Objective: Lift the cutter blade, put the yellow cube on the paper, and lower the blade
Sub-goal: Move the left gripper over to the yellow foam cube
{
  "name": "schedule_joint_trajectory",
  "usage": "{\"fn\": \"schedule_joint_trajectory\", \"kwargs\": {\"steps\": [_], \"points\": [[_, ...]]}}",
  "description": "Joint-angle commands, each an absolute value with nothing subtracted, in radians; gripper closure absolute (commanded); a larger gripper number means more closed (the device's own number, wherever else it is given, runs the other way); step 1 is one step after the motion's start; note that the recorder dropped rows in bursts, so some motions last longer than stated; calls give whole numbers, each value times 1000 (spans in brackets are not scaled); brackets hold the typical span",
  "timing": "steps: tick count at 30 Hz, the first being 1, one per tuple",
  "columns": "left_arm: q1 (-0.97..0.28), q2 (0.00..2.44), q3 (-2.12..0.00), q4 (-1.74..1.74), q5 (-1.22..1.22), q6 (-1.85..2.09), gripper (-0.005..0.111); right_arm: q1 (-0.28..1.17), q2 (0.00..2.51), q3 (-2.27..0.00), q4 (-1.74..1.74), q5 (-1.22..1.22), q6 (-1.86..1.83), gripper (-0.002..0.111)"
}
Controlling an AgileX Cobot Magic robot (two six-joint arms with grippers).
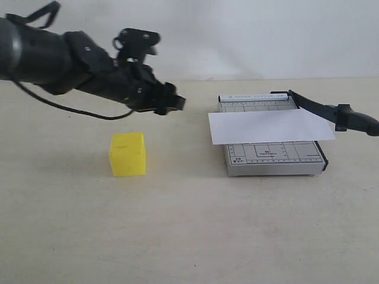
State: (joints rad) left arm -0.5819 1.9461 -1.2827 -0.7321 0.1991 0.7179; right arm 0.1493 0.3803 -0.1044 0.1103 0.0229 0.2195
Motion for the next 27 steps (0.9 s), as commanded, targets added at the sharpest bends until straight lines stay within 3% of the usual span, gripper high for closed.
{"fn": "schedule_joint_trajectory", "kwargs": {"steps": [1, 9, 21, 27], "points": [[-485, 1809, -1147, -724, 200, 578, 48, 150, 372, -100, 102, 8, 221, 107], [-393, 1774, -1131, -696, 285, 540, 47, 150, 372, -100, 102, 8, 219, 107], [-382, 1832, -1131, -653, 307, 413, 18, 150, 372, -100, 102, 8, 219, 107], [-382, 1884, -1137, -653, 313, 352, 17, 150, 372, -100, 102, 20, 223, 107]]}}
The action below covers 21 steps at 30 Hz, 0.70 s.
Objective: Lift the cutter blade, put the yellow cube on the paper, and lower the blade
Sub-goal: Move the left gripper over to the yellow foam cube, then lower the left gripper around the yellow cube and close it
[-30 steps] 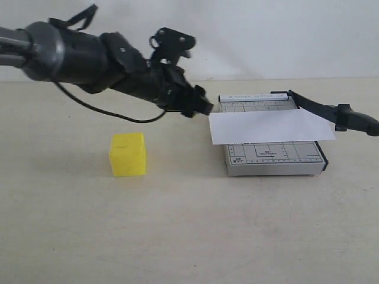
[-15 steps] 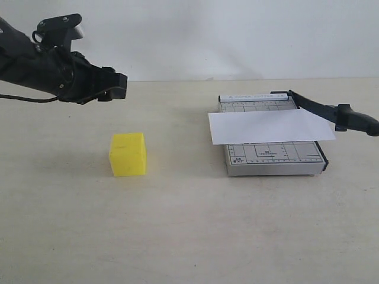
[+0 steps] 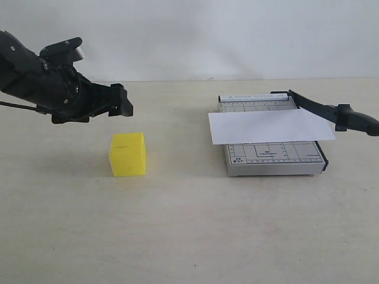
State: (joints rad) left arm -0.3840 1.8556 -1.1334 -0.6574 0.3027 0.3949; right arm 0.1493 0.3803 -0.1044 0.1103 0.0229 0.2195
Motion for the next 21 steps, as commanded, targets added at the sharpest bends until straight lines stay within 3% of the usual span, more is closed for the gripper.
{"fn": "schedule_joint_trajectory", "kwargs": {"steps": [1, 8, 17, 21], "points": [[-382, 1893, -1142, -653, 322, 352, 17, 150, 372, -100, 102, 25, 223, 107], [-393, 1913, -1177, -568, 381, 276, 17, 150, 372, -100, 102, 27, 223, 107], [-479, 1949, -1326, 37, 599, -189, 17, 150, 372, -100, 102, 26, 226, 107], [-510, 1987, -1403, 68, 671, -222, 17, 150, 372, -100, 102, 26, 226, 107]]}}
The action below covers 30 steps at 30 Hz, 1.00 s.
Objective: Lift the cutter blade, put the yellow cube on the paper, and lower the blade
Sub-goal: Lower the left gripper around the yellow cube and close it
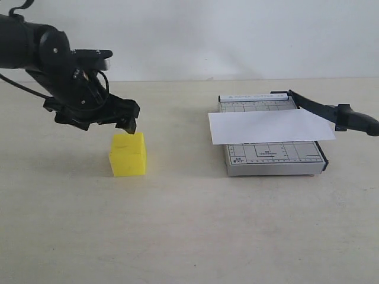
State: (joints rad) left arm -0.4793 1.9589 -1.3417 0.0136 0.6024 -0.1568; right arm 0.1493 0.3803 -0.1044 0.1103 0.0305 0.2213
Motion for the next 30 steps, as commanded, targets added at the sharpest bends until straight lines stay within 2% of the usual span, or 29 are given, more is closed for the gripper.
{"fn": "schedule_joint_trajectory", "kwargs": {"steps": [1, 8, 13, 30], "points": [[-517, 1991, -1419, 59, 671, -222, 17, 150, 372, -100, 102, 26, 226, 107], [-566, 1995, -1483, 59, 663, -253, 17, 150, 372, -100, 102, 26, 226, 107], [-569, 1995, -1483, 69, 686, -376, 17, 150, 372, -100, 102, 26, 226, 107], [-569, 2048, -1483, 92, 779, -442, 17, 150, 372, -100, 102, 26, 226, 107]]}}
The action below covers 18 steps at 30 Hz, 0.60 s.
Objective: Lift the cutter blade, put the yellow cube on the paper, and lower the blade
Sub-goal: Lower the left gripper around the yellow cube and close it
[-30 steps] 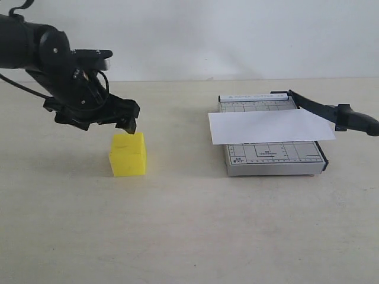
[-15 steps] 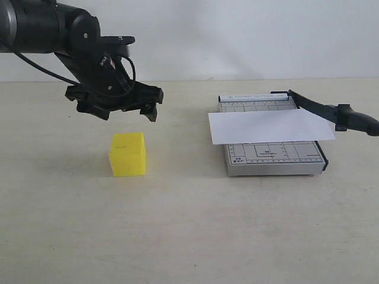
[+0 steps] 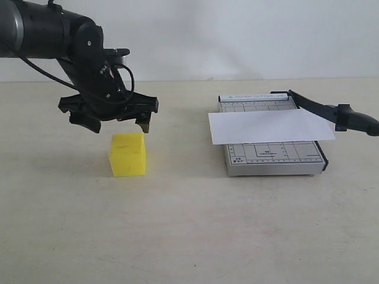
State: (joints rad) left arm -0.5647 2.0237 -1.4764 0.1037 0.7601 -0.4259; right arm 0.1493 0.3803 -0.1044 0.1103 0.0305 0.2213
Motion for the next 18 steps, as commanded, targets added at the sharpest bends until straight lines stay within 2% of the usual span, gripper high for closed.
{"fn": "schedule_joint_trajectory", "kwargs": {"steps": [1, 18], "points": [[-569, 2052, -1483, 92, 782, -442, 17, 150, 372, -100, 102, 26, 226, 107], [-569, 2066, -1483, 72, 730, -487, 17, 150, 372, -100, 102, 32, 226, 107]]}}
